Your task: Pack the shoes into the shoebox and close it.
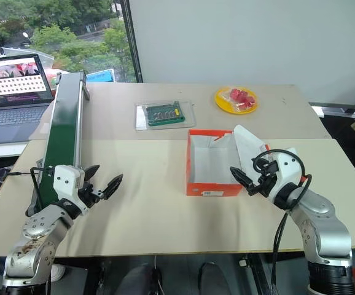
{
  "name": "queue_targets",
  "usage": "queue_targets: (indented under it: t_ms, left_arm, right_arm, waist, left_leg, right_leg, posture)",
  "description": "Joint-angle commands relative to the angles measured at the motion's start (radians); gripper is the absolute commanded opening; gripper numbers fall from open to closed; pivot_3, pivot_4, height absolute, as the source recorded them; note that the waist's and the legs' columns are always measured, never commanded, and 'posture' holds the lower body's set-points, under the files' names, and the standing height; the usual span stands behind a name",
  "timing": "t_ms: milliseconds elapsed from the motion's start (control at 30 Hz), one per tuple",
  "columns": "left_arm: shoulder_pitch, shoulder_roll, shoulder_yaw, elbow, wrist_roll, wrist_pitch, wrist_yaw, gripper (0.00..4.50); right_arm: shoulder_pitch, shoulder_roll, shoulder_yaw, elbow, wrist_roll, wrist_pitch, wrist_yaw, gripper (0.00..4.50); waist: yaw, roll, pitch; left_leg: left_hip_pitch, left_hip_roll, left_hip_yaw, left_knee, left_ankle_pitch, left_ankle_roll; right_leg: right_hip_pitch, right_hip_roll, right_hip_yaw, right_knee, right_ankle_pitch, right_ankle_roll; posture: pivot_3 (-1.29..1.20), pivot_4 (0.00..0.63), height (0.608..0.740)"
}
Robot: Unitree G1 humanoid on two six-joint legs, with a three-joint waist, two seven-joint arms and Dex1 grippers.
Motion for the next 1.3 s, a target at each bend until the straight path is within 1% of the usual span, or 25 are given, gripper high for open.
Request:
queue_targets:
  t_ms: [33,167,400,533,633,767,900,1067,1167,1300]
  left_arm:
    - [-0.02,-0.002,-0.005,-0.003,0.004,-0.019,0.0,4.28]
    - [-0.06,-0.003,0.025,0.032,-0.001,0.001,0.029,4.28]
    - [-0.109,0.017,0.078,0.039,0.022,0.069,0.117,4.28]
    - [-0.125,0.01,0.121,0.019,0.042,0.085,0.194,4.28]
    - [-0.116,0.005,0.13,-0.003,0.04,0.098,0.222,4.28]
    - [-0.077,-0.021,0.162,-0.036,0.049,0.128,0.285,4.28]
    - [-0.049,-0.057,0.186,-0.057,0.048,0.148,0.336,4.28]
    - [-0.034,-0.083,0.185,-0.055,0.048,0.141,0.357,4.28]
    - [-0.059,-0.083,0.189,-0.025,0.053,0.133,0.366,4.28]
    - [-0.103,-0.065,0.204,0.022,0.059,0.136,0.371,4.28]
  right_arm:
    - [0.004,-0.01,-0.02,-0.001,-0.012,-0.049,0.0,4.46]
    - [-0.041,-0.015,0.024,0.026,-0.041,-0.074,0.008,4.46]
    - [-0.216,0.002,0.104,0.143,-0.062,-0.112,0.054,4.46]
    - [-0.334,0.048,0.167,0.255,-0.086,-0.158,0.078,4.46]
    - [-0.374,0.071,0.191,0.303,-0.101,-0.186,0.086,4.46]
    - [-0.441,0.127,0.221,0.371,-0.109,-0.203,0.084,4.46]
    - [-0.458,0.159,0.232,0.385,-0.107,-0.194,0.086,4.46]
    - [-0.471,0.2,0.266,0.384,-0.107,-0.182,0.099,4.46]
    - [-0.471,0.224,0.283,0.358,-0.095,-0.162,0.102,4.46]
    - [-0.471,0.227,0.308,0.345,-0.103,-0.166,0.126,4.46]
  waist:
    - [0.0,0.0,0.0]
    - [0.0,0.0,0.0]
    - [-0.005,0.0,0.0]
    - [-0.003,0.0,0.0]
    - [-0.002,0.0,0.0]
    - [-0.002,0.0,0.0]
    - [-0.002,0.0,0.0]
    - [-0.002,0.0,0.0]
    - [-0.002,0.0,0.0]
    - [-0.001,0.0,0.0]
  left_leg:
    - [0.0,0.0,0.0,0.0,0.0,0.0]
    - [0.0,0.0,0.0,0.0,0.0,0.0]
    - [0.0,0.0,0.0,0.0,0.0,0.0]
    - [0.0,0.0,0.0,0.0,0.0,0.0]
    - [0.0,0.0,0.0,0.0,0.0,0.0]
    - [-0.001,0.0,0.0,0.0,0.0,0.0]
    - [-0.001,0.001,0.0,0.0,0.0,-0.001]
    - [-0.001,0.0,0.0,0.0,0.0,-0.001]
    - [-0.001,0.001,0.0,-0.001,0.0,-0.001]
    - [-0.001,0.0,0.0,-0.001,0.0,-0.001]
  right_leg:
    - [0.0,0.0,0.0,0.0,0.0,0.0]
    - [0.0,0.0,0.0,0.0,0.0,0.0]
    - [0.0,0.001,0.0,0.0,0.0,0.0]
    - [0.0,0.001,0.0,0.0,0.0,0.0]
    - [-0.001,0.001,0.0,0.001,0.0,0.0]
    - [-0.001,0.0,-0.001,0.001,0.0,0.0]
    - [-0.001,-0.001,-0.001,0.001,0.0,0.0]
    - [-0.001,-0.001,-0.001,0.001,0.0,0.0]
    - [-0.001,-0.001,-0.001,0.001,0.0,0.0]
    - [-0.001,-0.001,-0.001,0.001,0.001,0.0]
  posture:
    - [0.0,0.15,0.74]
    - [0.0,0.15,0.74]
    - [0.0,0.15,0.74]
    - [0.0,0.15,0.74]
    - [0.0,0.15,0.74]
    - [0.0,0.15,0.74]
    - [0.0,0.15,0.74]
    - [0.0,0.15,0.74]
    - [0.0,0.15,0.74]
    - [0.0,0.15,0.74]
